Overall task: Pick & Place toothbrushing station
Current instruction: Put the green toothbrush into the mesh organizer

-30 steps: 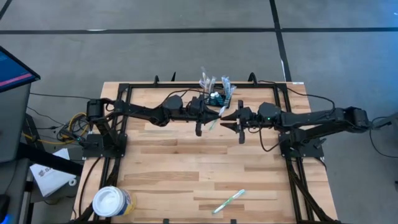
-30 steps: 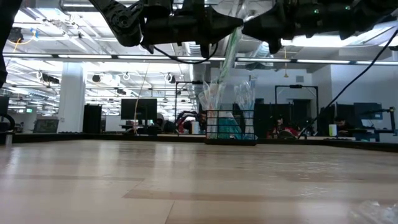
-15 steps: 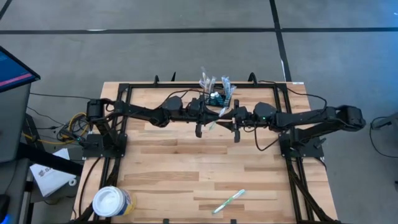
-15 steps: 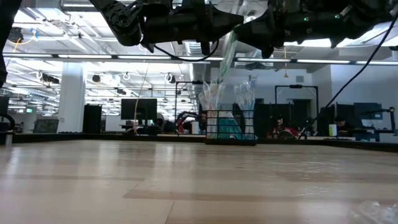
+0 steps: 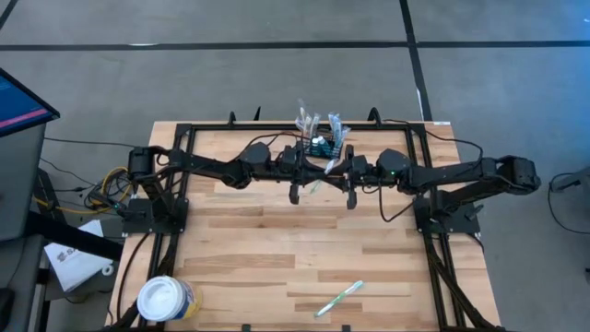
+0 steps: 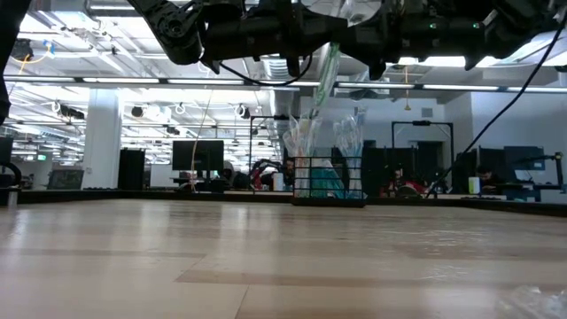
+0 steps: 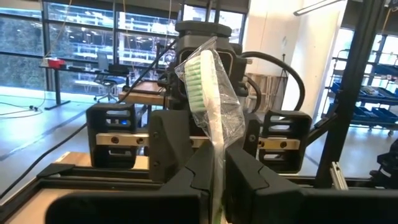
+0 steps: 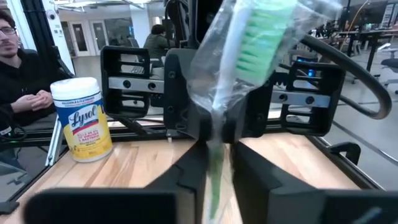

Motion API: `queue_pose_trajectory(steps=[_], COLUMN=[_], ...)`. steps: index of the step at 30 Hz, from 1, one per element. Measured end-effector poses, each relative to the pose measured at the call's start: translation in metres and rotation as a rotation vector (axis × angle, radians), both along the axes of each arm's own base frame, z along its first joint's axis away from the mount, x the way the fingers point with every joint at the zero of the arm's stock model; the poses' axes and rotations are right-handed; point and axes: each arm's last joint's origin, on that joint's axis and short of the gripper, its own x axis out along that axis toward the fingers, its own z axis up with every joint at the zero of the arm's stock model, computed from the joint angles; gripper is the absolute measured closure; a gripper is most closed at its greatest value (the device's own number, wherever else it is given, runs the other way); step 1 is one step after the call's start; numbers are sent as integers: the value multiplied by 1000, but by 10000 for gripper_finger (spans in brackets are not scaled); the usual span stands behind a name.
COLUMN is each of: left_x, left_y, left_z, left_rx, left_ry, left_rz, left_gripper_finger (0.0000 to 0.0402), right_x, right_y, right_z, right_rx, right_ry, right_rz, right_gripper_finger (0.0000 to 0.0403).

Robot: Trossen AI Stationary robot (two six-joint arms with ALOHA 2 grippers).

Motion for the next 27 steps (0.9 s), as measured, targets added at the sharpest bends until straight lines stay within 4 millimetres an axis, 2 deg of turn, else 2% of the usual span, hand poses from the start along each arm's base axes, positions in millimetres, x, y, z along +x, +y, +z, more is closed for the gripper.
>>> queue_pose_trajectory(steps=[3,5,16,27], left_x=[0,0,0,0], left_y=[0,0,0,2], left_z=[0,0,0,0], left_rx=[-2,-3,-5,-6], left_ry=[1,1,3,4], left_rz=[3,7,11,20], left_gripper_finger=[391,389,345,323], right_x=[0,0,0,-1], right_y=[0,0,-1,-4], right_z=[0,0,0,-1], right_rx=[-9,-24,-20,-25], right_ry=[-1,-2,4,8], right_rz=[0,-1,3,-7], right_gripper_finger=[379,389,398,398])
